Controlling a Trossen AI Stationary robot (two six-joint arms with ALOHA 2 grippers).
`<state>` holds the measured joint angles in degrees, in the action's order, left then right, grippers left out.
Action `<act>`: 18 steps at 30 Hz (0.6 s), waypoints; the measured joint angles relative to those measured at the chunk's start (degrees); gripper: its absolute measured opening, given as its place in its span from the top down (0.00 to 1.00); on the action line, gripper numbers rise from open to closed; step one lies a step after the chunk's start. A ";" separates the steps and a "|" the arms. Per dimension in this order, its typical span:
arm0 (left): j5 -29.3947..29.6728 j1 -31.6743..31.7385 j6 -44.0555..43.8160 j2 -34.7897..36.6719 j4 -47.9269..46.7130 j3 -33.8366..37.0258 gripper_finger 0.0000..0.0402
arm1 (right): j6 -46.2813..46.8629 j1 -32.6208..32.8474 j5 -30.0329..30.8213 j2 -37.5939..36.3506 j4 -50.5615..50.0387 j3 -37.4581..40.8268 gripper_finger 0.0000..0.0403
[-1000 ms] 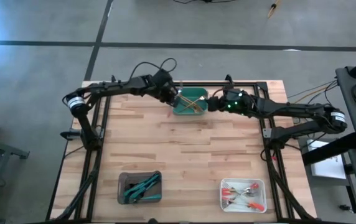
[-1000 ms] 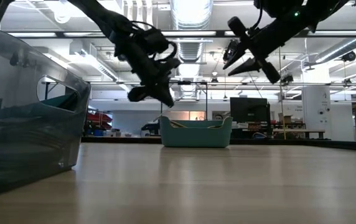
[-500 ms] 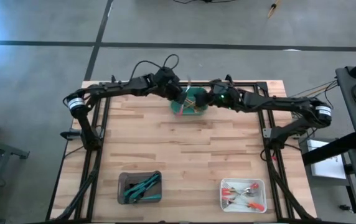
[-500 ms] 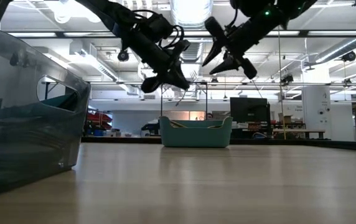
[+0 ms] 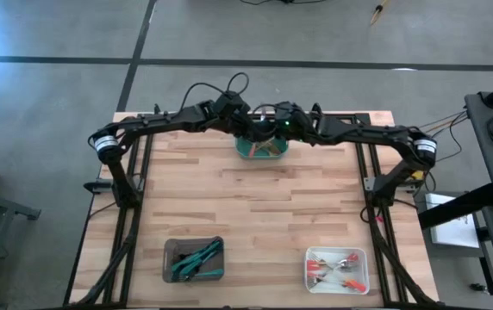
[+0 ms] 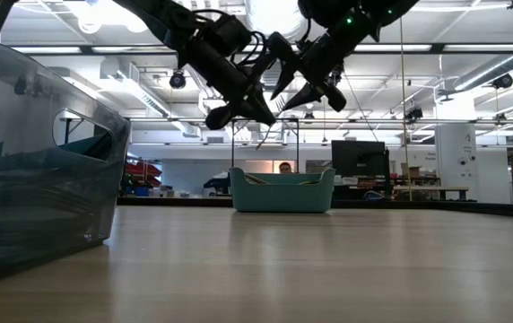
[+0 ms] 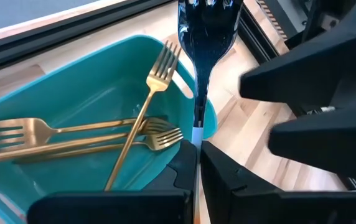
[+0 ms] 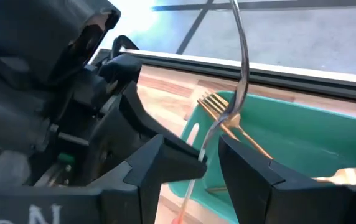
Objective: Sort silverware by color (type)
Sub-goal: Put the orange fork into the white bin
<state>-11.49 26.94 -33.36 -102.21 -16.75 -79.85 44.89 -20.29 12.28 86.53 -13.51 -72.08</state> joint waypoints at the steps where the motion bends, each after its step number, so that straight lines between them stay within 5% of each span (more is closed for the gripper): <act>1: 0.00 -0.12 -0.01 0.00 0.00 0.00 1.00 | -0.07 0.00 0.19 0.33 -0.46 -0.55 0.64; 18: -1.15 -1.23 1.03 -0.02 -1.02 0.13 1.00 | -1.64 0.04 1.37 1.88 -2.55 -2.26 0.68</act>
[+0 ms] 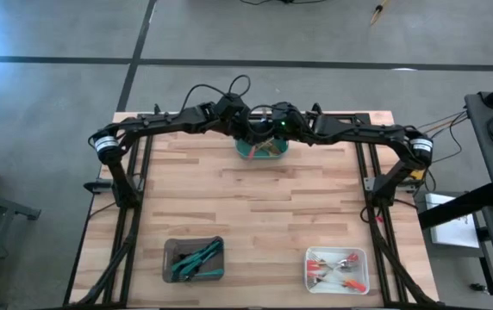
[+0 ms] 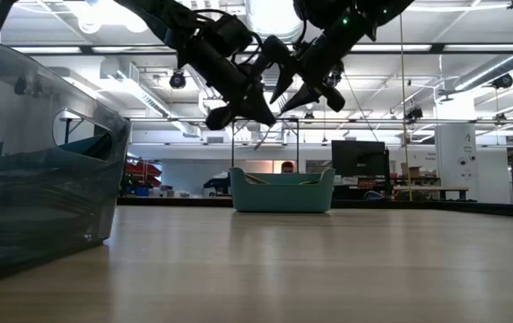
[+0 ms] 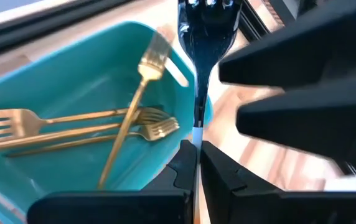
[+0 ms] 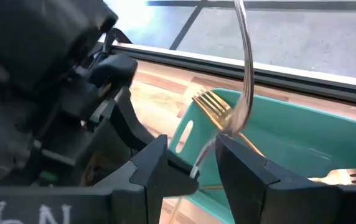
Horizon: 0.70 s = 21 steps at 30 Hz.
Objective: Sort silverware by color (type)
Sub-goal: Put the orange fork into the white bin
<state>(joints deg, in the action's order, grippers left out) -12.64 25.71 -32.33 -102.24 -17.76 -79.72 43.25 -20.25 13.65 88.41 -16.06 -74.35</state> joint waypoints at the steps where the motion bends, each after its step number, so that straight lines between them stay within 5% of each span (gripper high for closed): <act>1: -0.79 0.00 0.44 0.00 -0.04 0.01 1.00 | 0.01 0.00 -0.13 -0.13 -0.03 0.00 0.68; 21: 0.18 1.68 4.65 3.06 -1.26 0.07 1.00 | -1.95 -0.06 -0.07 -5.59 -2.80 -0.07 0.68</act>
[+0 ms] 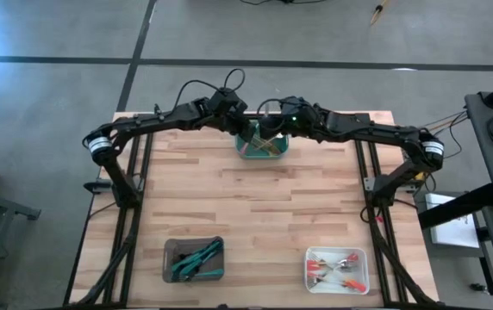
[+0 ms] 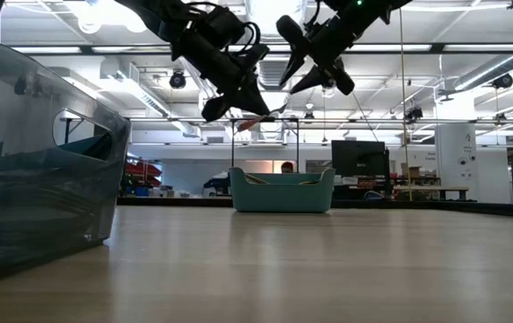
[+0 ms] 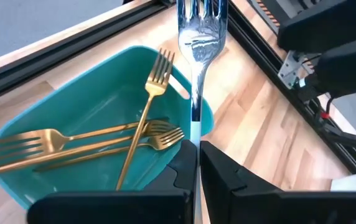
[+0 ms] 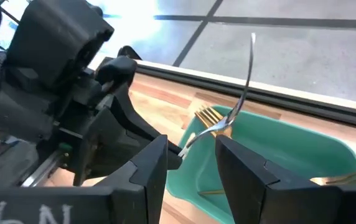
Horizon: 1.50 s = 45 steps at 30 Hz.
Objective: Sort silverware by color (type)
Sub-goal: Put the orange fork into the white bin
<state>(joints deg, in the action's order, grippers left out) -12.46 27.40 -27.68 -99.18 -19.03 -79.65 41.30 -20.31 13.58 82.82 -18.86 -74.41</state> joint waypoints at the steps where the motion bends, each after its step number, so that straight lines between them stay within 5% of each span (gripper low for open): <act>1: 0.01 0.00 0.00 0.00 0.04 0.01 1.00 | -0.02 0.02 0.02 -0.39 -0.18 0.00 0.68; 30: -2.15 -3.61 0.13 1.84 0.50 -1.30 1.00 | -1.19 -0.16 2.14 -0.58 -3.32 0.02 0.69; 39: -2.05 -3.61 0.15 1.83 0.42 -1.30 1.00 | -2.64 -0.16 2.83 -0.64 -2.18 0.03 0.95; 45: -2.75 -3.58 1.09 1.84 0.49 -1.34 1.00 | -4.94 -0.25 2.98 -0.63 -2.59 0.13 0.98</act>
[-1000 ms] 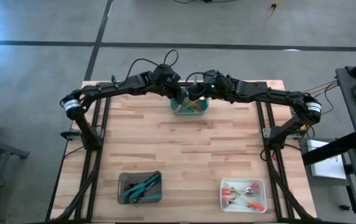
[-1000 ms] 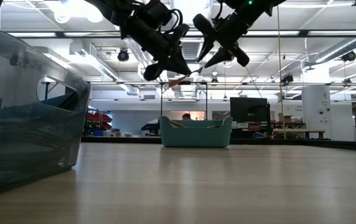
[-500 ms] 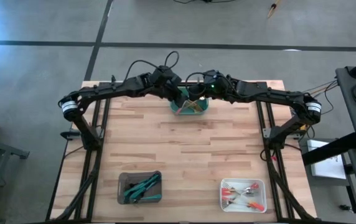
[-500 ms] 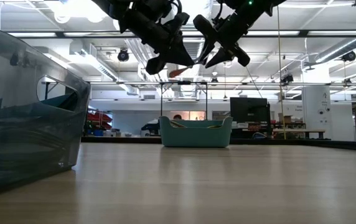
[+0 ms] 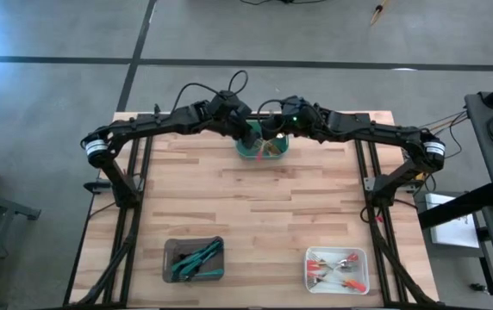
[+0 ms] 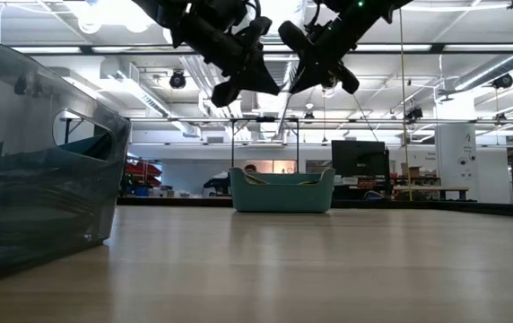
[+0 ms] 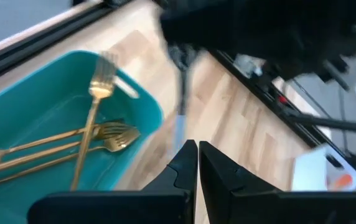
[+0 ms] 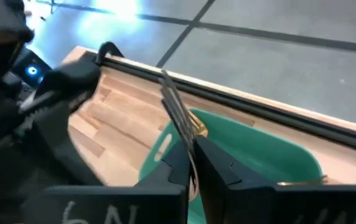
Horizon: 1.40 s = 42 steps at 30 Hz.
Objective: Sort silverware by color (type)
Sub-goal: Put the orange fork into the white bin
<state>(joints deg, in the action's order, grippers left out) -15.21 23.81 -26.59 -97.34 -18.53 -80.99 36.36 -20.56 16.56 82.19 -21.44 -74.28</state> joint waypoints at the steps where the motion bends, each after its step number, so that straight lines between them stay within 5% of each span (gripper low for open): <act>1: -1.14 0.01 0.98 0.00 0.01 0.00 1.00 | -0.24 -0.01 0.03 -0.01 0.34 -0.02 0.98; 7: -3.87 0.28 7.79 1.56 -5.86 0.00 1.00 | -3.21 -0.24 -7.96 -0.36 -8.95 -2.86 0.98; 13: -3.97 0.87 20.59 4.39 -26.33 0.00 1.00 | -11.72 2.43 -19.29 -3.78 -24.09 -6.67 0.98; 19: -2.88 0.85 29.02 6.14 -45.11 0.36 1.00 | -6.90 10.08 -31.74 -9.69 -29.78 -4.34 0.98; 29: -2.73 0.83 35.32 7.44 -49.77 2.86 1.00 | 9.45 40.48 -19.11 -13.48 -31.42 0.91 0.98; 34: -2.75 0.83 35.43 7.50 -49.69 2.89 1.00 | 9.58 54.38 -12.12 -13.11 -32.78 4.82 0.98; 42: -2.75 0.79 28.58 7.50 -49.66 2.89 1.00 | 9.48 61.83 -13.36 -13.54 -31.49 13.21 0.98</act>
<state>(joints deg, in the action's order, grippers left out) -17.96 24.61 1.98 -89.84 -68.19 -78.11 45.84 41.27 3.21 68.64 -52.93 -61.07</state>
